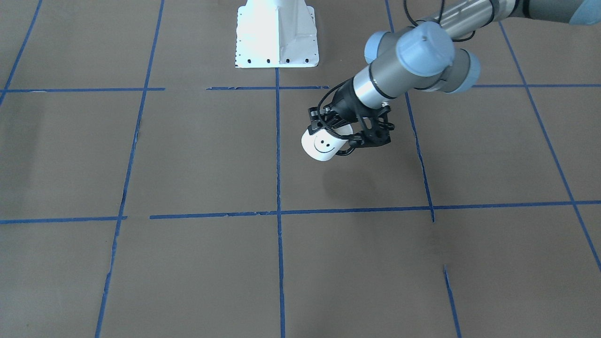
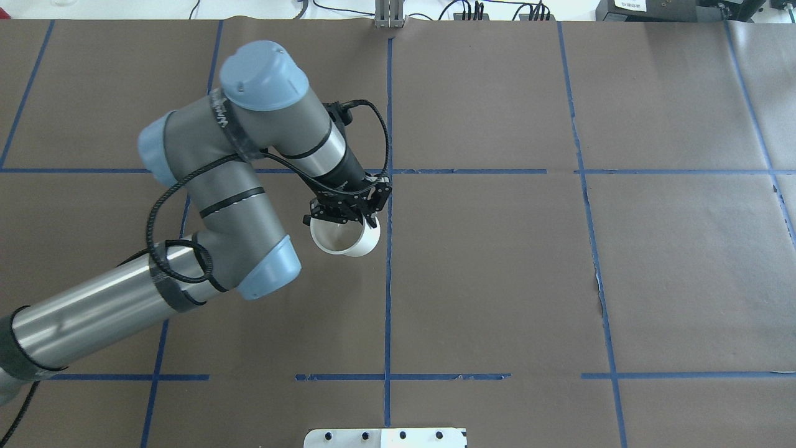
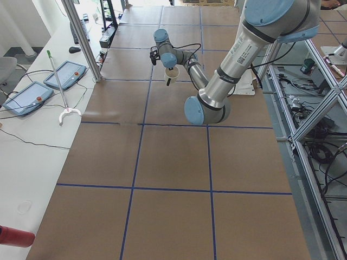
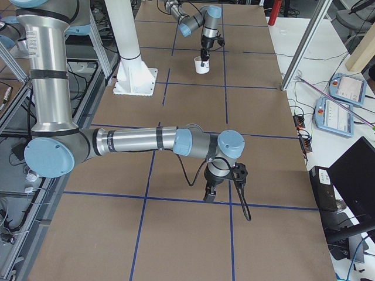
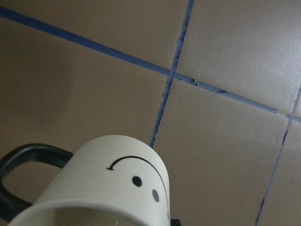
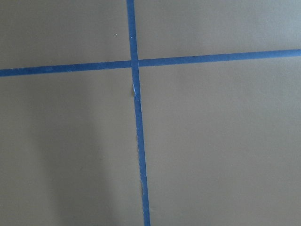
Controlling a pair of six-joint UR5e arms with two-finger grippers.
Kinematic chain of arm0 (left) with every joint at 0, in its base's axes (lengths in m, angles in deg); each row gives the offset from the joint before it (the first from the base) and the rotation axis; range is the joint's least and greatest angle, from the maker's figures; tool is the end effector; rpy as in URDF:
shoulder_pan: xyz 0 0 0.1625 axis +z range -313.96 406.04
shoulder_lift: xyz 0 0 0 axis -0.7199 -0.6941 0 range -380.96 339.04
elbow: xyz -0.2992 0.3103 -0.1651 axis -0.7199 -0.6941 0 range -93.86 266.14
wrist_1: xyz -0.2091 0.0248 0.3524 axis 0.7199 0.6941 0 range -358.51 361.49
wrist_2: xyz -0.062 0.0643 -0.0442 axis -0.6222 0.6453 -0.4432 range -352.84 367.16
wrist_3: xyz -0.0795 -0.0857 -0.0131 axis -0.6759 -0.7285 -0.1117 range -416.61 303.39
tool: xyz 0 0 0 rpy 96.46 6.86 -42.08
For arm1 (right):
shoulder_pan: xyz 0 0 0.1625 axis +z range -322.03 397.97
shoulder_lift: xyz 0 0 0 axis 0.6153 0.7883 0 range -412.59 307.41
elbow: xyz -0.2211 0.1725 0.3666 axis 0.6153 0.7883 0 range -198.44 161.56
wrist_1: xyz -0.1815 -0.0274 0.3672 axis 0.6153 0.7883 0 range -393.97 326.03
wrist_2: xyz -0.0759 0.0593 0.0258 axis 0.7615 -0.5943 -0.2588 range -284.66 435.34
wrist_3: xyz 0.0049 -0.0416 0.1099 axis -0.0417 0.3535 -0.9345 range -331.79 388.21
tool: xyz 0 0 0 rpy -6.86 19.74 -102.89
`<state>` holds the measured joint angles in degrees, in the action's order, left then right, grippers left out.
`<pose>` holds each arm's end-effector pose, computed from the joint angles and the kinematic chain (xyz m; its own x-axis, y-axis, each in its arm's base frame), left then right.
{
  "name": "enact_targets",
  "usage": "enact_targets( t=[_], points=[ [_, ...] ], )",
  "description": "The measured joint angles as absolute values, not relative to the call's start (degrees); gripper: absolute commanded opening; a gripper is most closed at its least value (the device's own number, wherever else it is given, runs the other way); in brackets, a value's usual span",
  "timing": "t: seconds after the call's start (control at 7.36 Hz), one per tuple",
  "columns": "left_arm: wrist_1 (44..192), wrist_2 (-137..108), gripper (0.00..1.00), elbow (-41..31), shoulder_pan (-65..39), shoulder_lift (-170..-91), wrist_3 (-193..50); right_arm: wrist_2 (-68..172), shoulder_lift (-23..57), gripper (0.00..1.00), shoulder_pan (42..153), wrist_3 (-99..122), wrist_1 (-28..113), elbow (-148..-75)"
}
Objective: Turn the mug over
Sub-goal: 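Carry the mug toward the table centre, rotating it opening-up with the left gripper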
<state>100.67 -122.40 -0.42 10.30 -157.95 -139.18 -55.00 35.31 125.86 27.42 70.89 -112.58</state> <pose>0.5758 -0.4864 0.1855 0.4924 -0.2316 -0.8390 -0.0248 0.9598 -0.2795 0.0391 -0.4899 0.6851 0.7657 0.0826 0.6379 0.0257 0.9870 -0.1587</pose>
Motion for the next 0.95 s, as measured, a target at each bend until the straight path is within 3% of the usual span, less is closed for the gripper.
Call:
enact_targets(
  t=[0.27,0.41,0.54,0.68,0.81,0.95],
  points=[
    [97.41,-121.72,0.0,7.8,13.06,-163.86,-136.11,-55.0,35.34,1.0,125.86,27.42,70.89,-112.57],
    [97.04,-121.06,0.23,9.62,14.18,-164.92,-135.51,-55.0,35.33,1.0,125.86,27.42,70.89,-112.57],
    [96.92,-119.9,0.61,10.57,15.03,-165.47,-135.31,-55.0,35.32,1.0,125.86,27.42,70.89,-112.57],
    [96.87,-118.26,0.89,11.0,15.71,-165.73,-135.35,-55.0,35.31,1.0,125.86,27.42,70.89,-112.57],
    [96.84,-116.33,0.99,10.86,16.24,-165.85,-135.5,-55.0,35.31,1.0,125.86,27.42,70.89,-112.57],
    [96.61,-115.12,1.0,9.89,16.39,-165.88,-135.57,-55.0,35.31,1.0,125.86,27.42,70.89,-112.57]
  ],
)
